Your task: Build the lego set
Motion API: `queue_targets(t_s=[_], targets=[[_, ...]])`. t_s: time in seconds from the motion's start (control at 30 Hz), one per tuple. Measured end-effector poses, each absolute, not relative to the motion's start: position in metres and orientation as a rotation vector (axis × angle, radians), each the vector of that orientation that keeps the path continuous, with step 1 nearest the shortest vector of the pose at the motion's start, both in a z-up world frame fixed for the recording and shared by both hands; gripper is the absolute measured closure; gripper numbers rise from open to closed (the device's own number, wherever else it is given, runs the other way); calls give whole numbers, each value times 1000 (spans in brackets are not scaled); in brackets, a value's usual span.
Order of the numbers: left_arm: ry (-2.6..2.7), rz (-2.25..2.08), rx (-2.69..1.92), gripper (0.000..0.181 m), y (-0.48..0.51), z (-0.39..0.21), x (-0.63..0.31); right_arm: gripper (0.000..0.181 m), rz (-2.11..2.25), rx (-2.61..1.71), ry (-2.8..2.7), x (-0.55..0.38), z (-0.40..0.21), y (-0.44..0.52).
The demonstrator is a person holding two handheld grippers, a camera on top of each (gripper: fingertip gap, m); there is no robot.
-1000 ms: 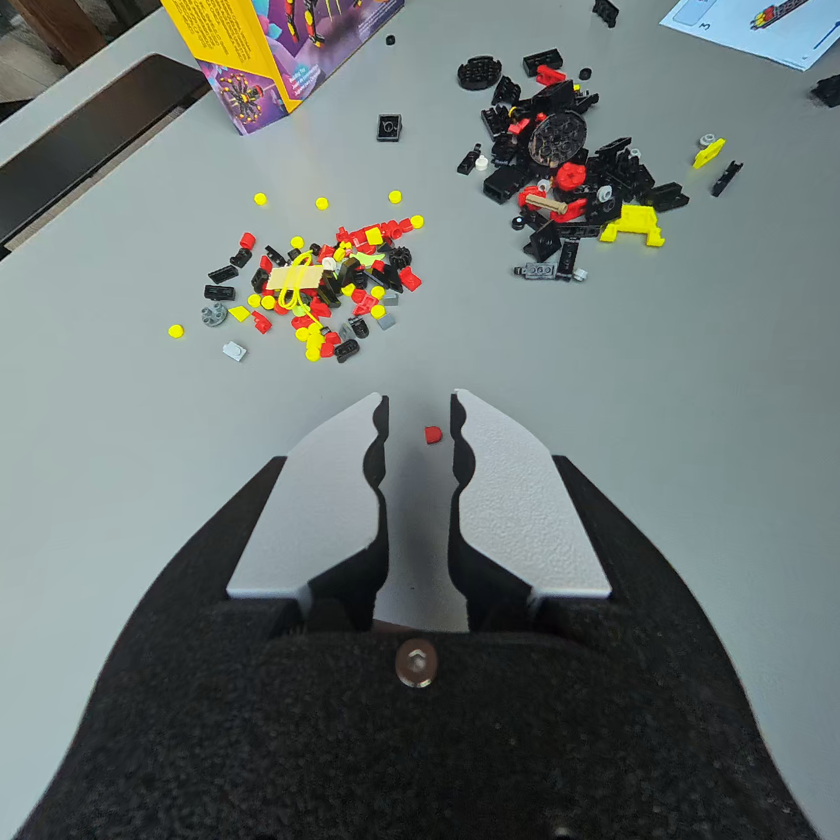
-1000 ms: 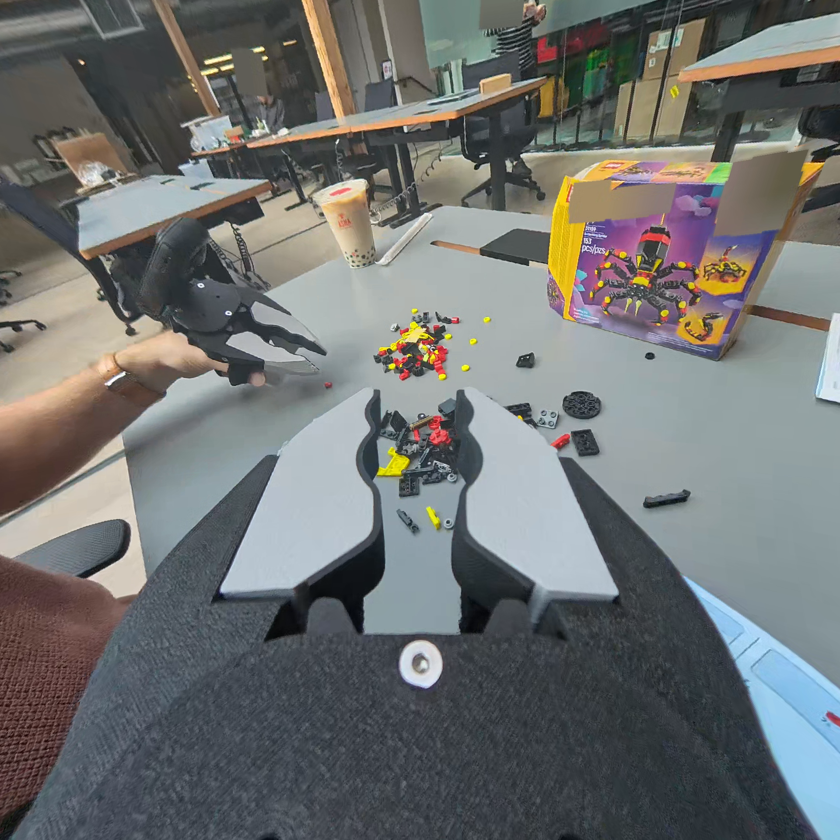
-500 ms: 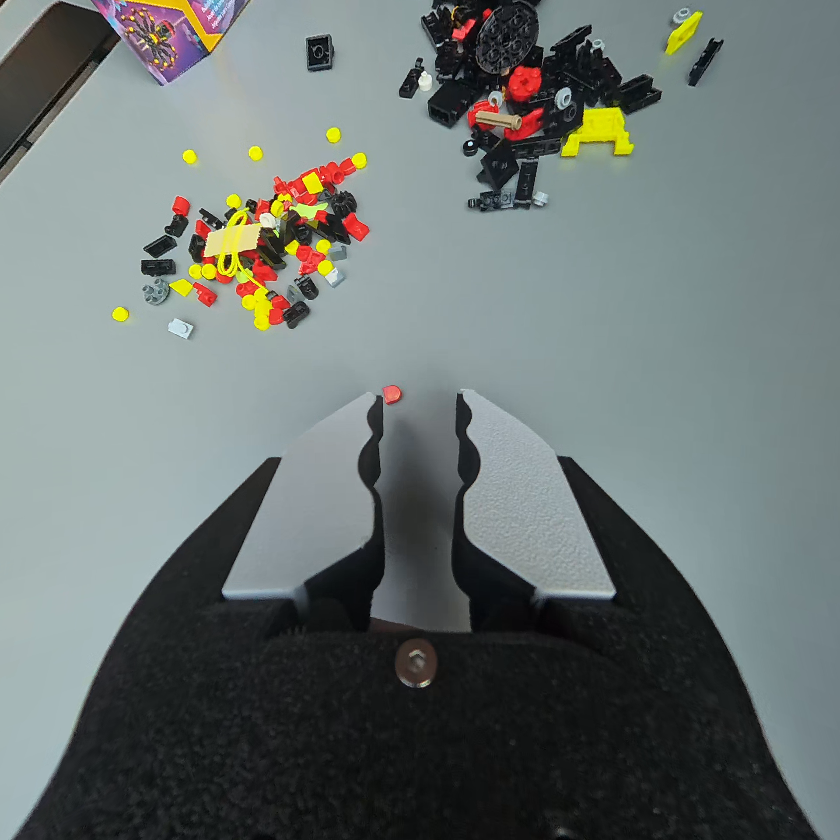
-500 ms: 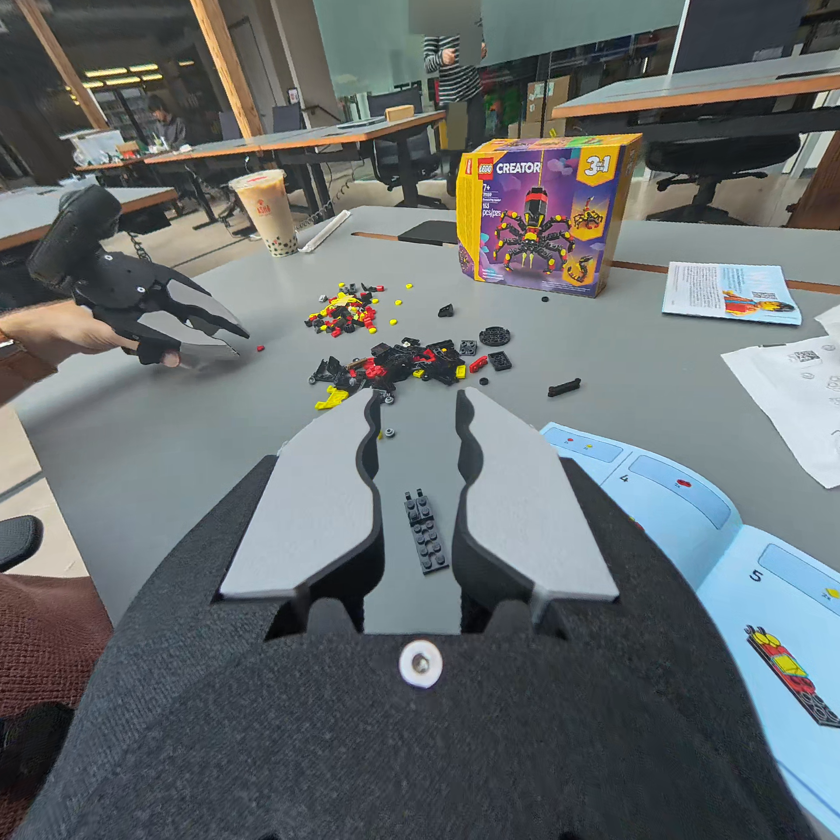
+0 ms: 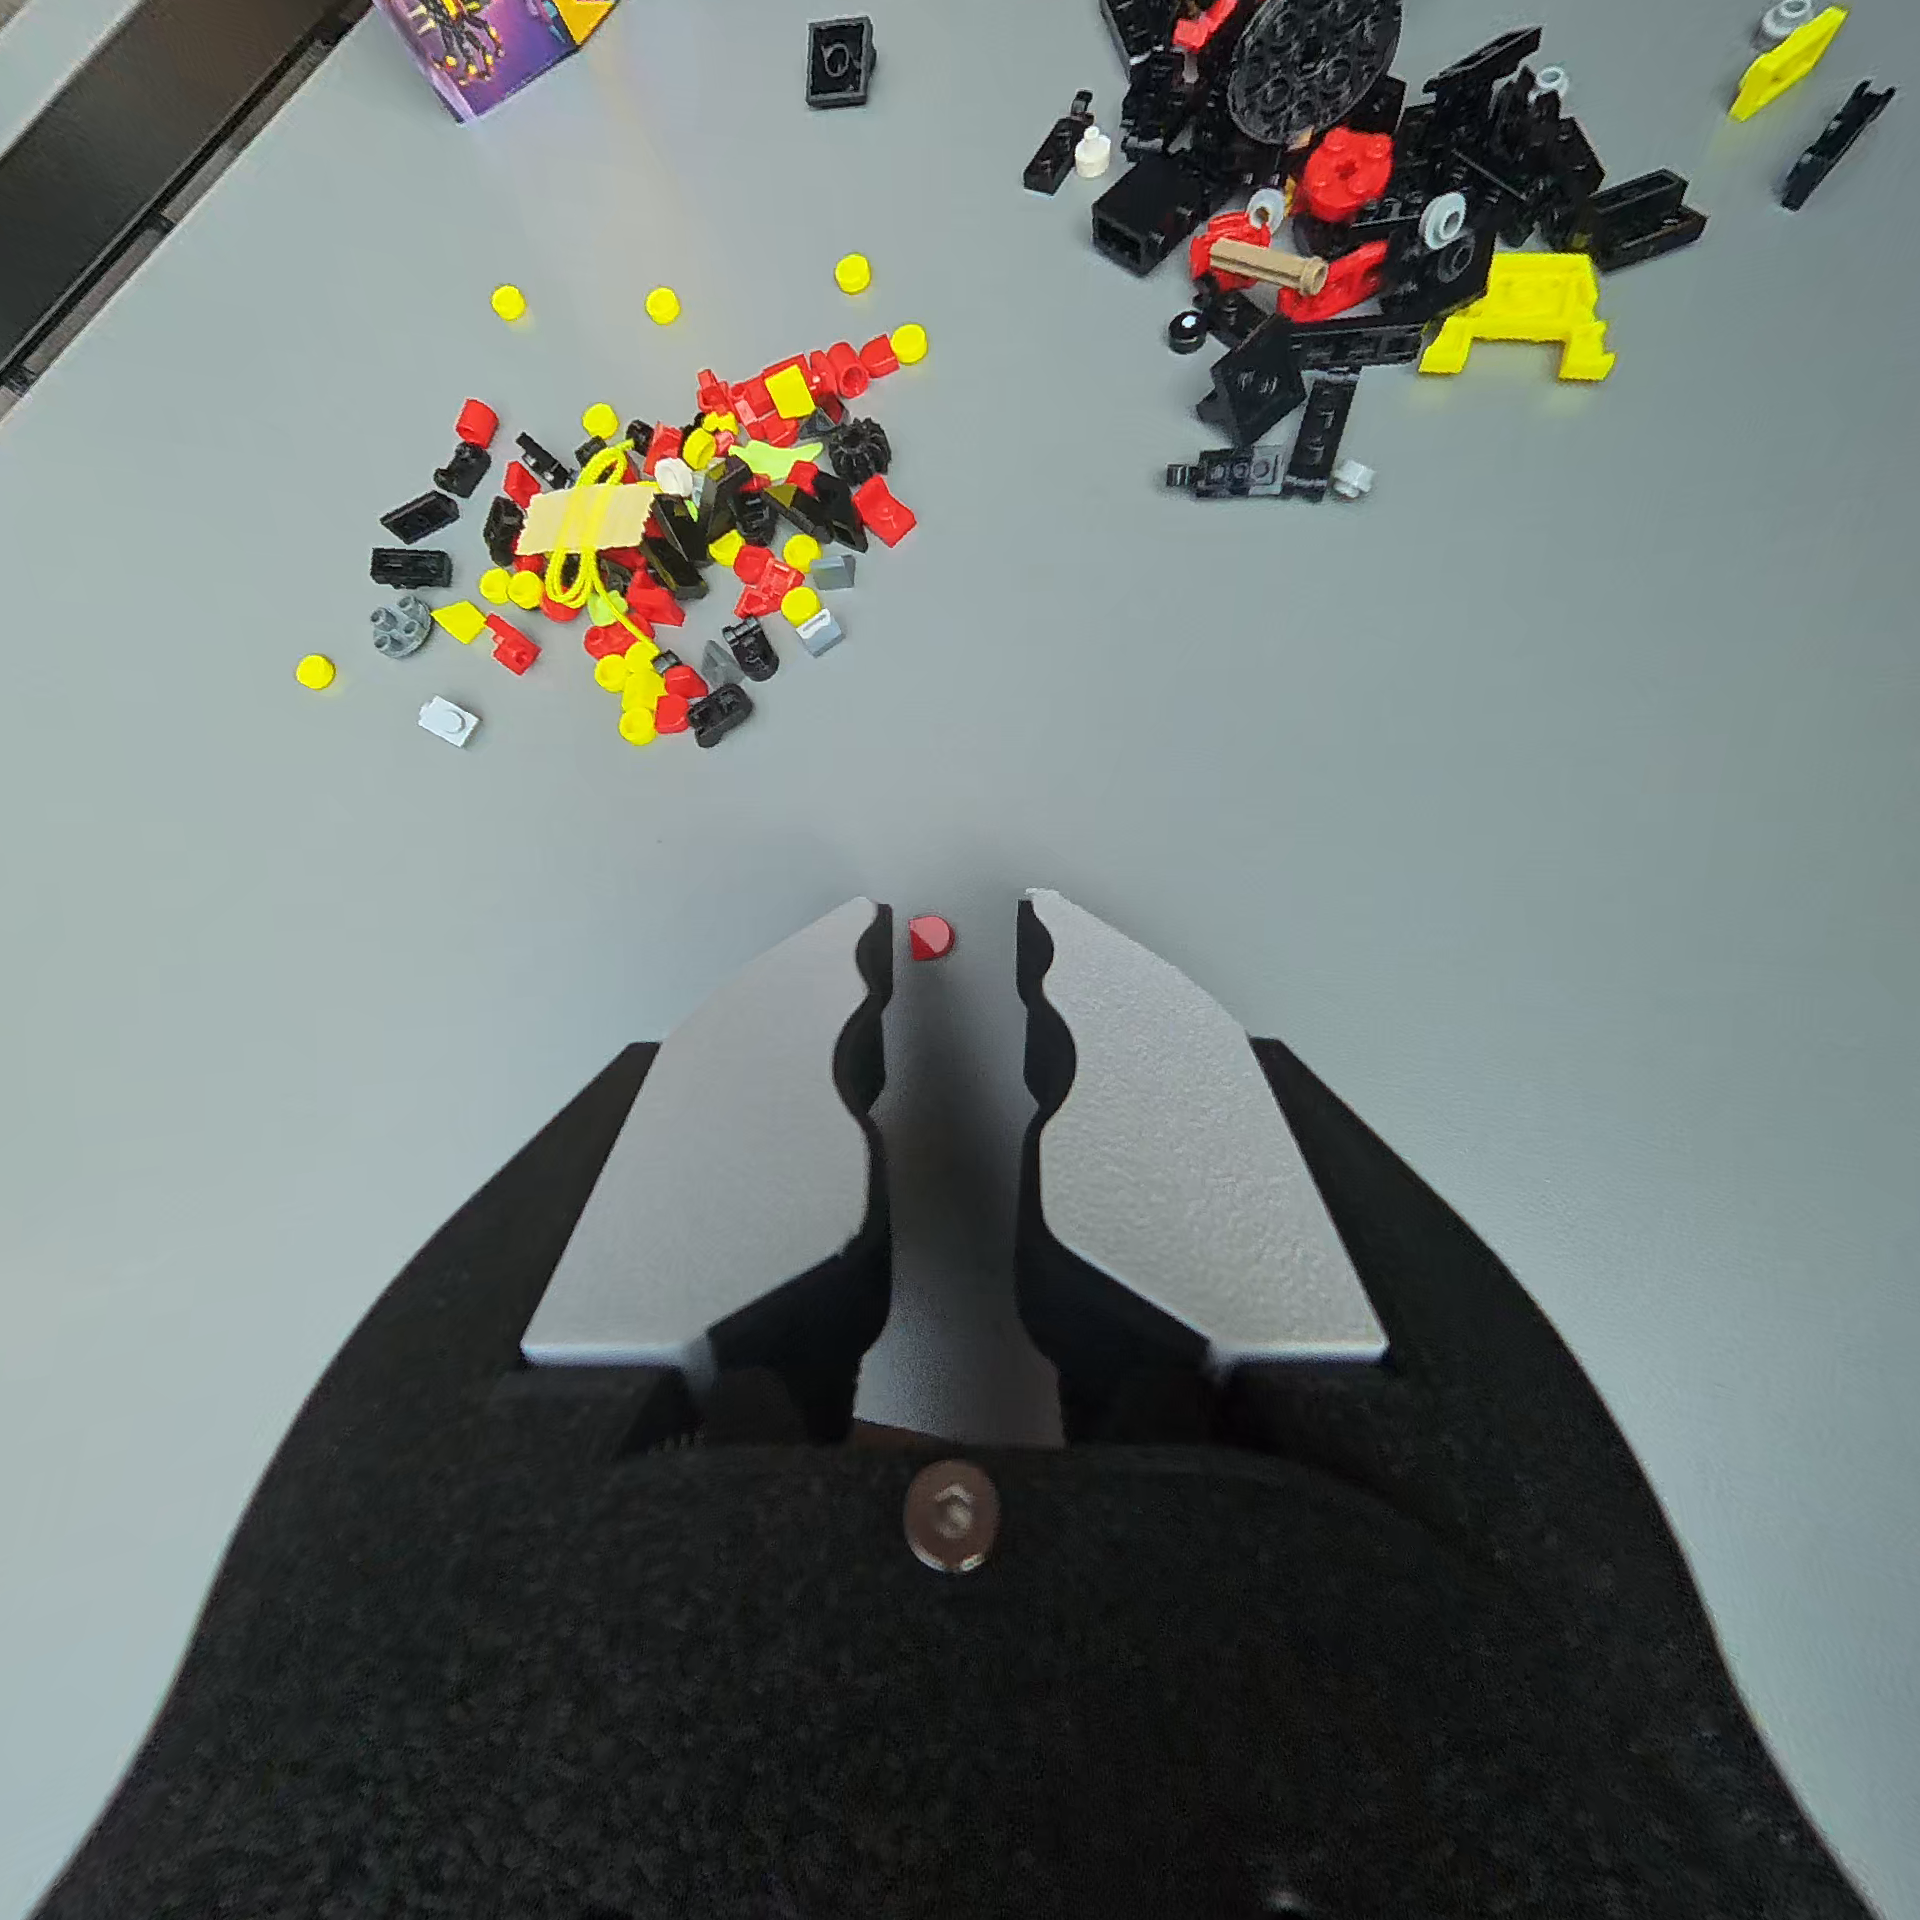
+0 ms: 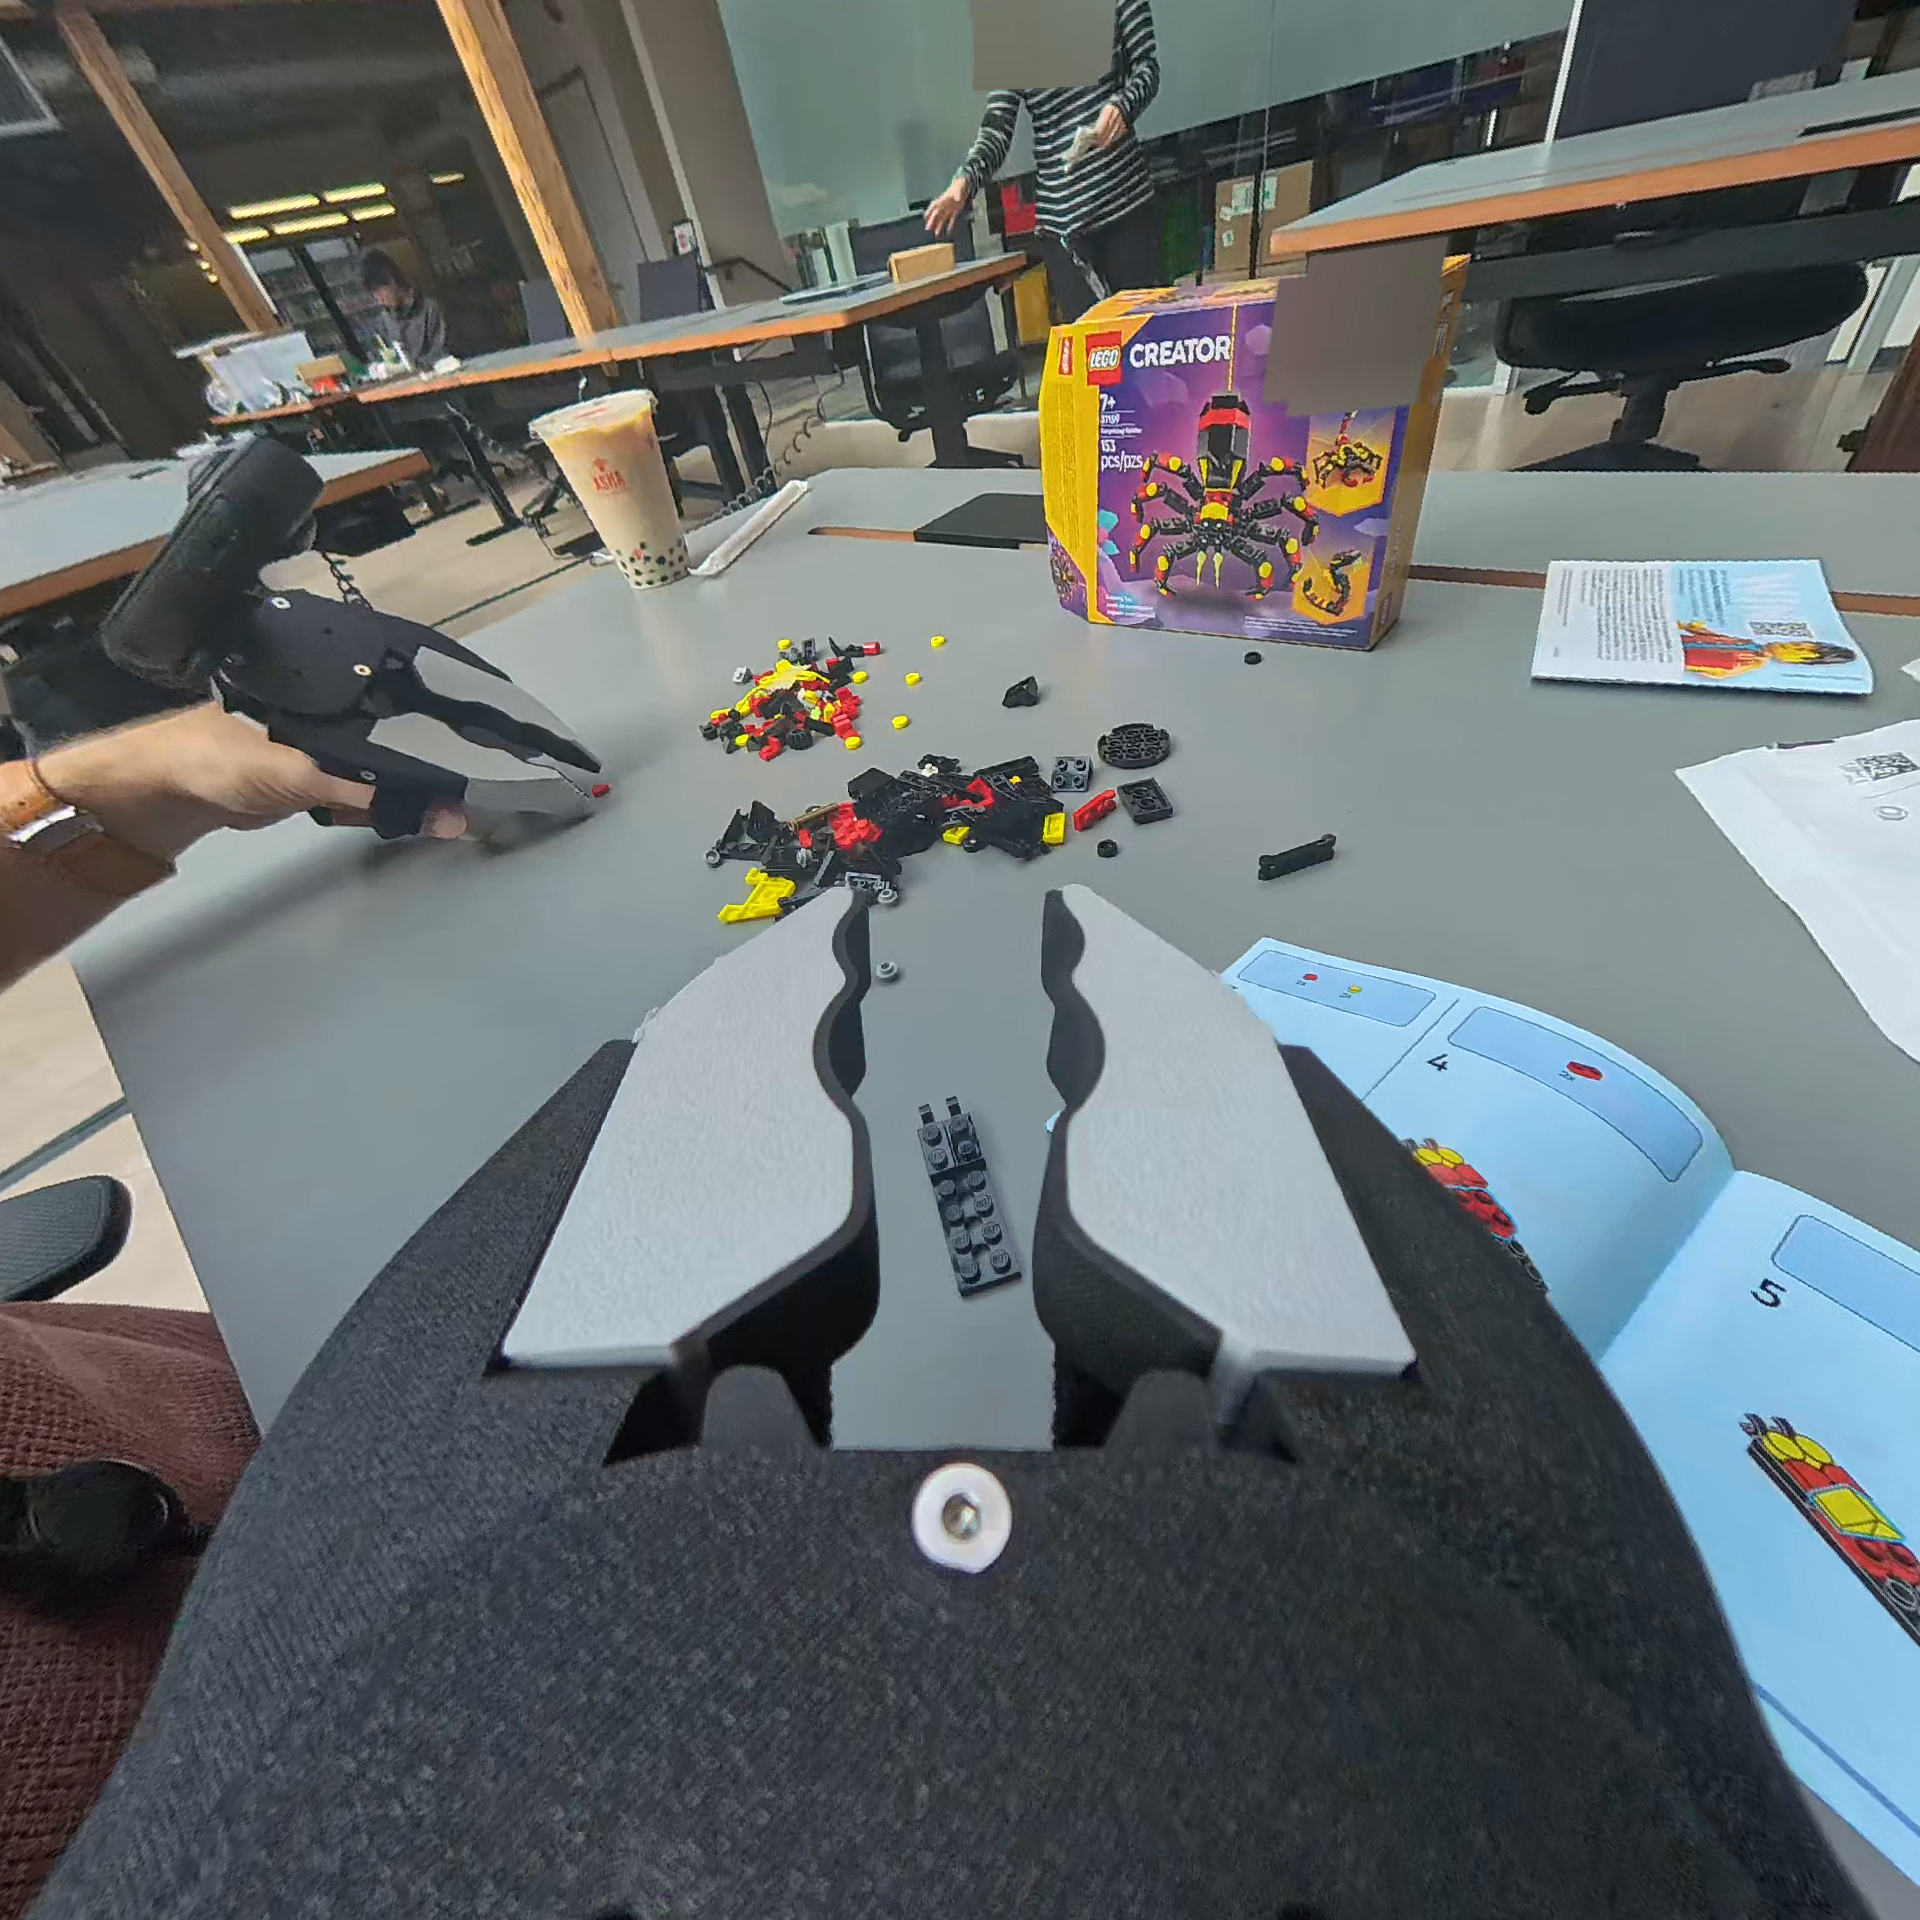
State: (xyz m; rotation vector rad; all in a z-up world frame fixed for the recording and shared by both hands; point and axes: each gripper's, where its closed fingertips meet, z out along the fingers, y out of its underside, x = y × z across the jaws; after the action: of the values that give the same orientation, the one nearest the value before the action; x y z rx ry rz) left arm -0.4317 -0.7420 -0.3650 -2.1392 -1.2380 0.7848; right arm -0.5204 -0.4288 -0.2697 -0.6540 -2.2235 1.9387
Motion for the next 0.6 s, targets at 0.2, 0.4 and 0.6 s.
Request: queue_targets(t_s=[0.2, 0.4, 0.6], targets=[[-1248, 684, -2142, 162, -745, -368, -433, 150, 1918, -619, -2254, -516, -272, -437], [-1248, 558, -2114, 174, -744, -371, -432, 150, 1856, -632, -2206, -523, -263, -418], [-1196, 428, -2023, 175, -732, -364, -435, 150, 1784, -753, -2177, -525, -268, -373]])
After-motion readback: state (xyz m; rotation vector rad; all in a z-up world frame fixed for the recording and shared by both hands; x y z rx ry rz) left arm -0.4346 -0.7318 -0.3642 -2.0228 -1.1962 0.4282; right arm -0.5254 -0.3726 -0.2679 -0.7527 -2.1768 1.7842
